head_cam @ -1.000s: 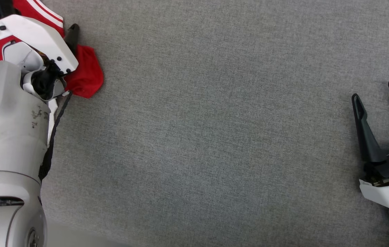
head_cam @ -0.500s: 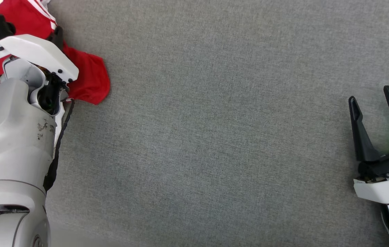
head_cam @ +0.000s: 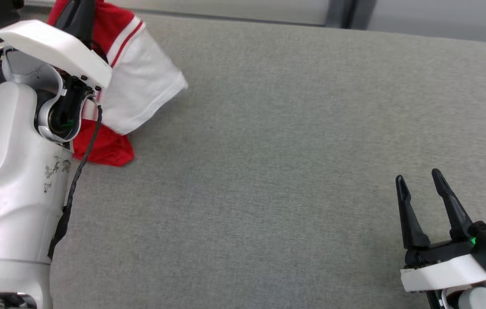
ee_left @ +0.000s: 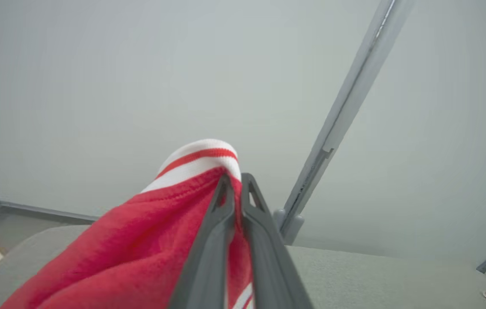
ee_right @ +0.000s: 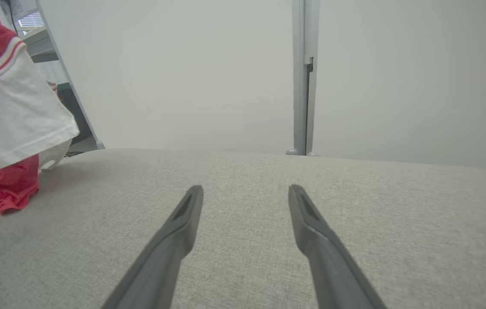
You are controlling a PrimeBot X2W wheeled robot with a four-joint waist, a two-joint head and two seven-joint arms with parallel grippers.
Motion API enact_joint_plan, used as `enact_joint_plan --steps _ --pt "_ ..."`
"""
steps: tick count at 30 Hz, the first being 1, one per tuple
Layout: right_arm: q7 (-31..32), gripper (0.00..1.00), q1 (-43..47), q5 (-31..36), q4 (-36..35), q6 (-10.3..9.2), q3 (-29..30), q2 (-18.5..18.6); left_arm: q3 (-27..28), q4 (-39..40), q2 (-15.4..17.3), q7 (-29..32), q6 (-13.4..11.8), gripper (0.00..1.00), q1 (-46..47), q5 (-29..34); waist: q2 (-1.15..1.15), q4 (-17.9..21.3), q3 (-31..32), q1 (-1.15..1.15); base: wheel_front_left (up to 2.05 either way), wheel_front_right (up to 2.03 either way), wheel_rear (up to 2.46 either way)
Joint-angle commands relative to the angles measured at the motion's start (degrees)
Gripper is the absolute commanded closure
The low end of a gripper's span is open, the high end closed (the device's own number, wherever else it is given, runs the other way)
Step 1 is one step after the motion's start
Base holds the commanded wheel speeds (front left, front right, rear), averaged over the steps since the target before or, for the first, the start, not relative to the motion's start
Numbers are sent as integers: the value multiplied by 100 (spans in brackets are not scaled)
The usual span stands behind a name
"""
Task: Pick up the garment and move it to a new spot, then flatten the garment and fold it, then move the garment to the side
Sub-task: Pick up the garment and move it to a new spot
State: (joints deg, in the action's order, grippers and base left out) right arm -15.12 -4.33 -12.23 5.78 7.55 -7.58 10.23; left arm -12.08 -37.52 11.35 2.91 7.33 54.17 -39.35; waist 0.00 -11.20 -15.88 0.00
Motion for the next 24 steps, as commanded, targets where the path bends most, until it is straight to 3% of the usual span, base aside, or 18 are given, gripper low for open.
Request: enact_joint_plan --steps 1,3,12,17,24 --pt "-3 0 122 -31 15 -13 58 -77 -26 361 16 137 17 100 -115 -146 0 616 571 0 0 0 0" --pt "-4 0 185 -62 41 -13 59 -175 -47 835 18 300 -4 100 -185 -202 0 843 700 0 0 0 0" --pt "-4 0 303 -125 84 -12 60 -459 -232 2319 -261 915 -546 100 -200 -271 0 2034 1012 0 0 0 0" --pt "-4 0 327 -123 89 -12 71 -520 -406 2467 -438 1012 -667 100 119 -180 0 2477 998 0 0 0 0" --pt "-3 0 258 -136 63 -12 111 -632 -785 2087 -724 861 -754 100 926 -58 0 2992 851 0 0 0 0"
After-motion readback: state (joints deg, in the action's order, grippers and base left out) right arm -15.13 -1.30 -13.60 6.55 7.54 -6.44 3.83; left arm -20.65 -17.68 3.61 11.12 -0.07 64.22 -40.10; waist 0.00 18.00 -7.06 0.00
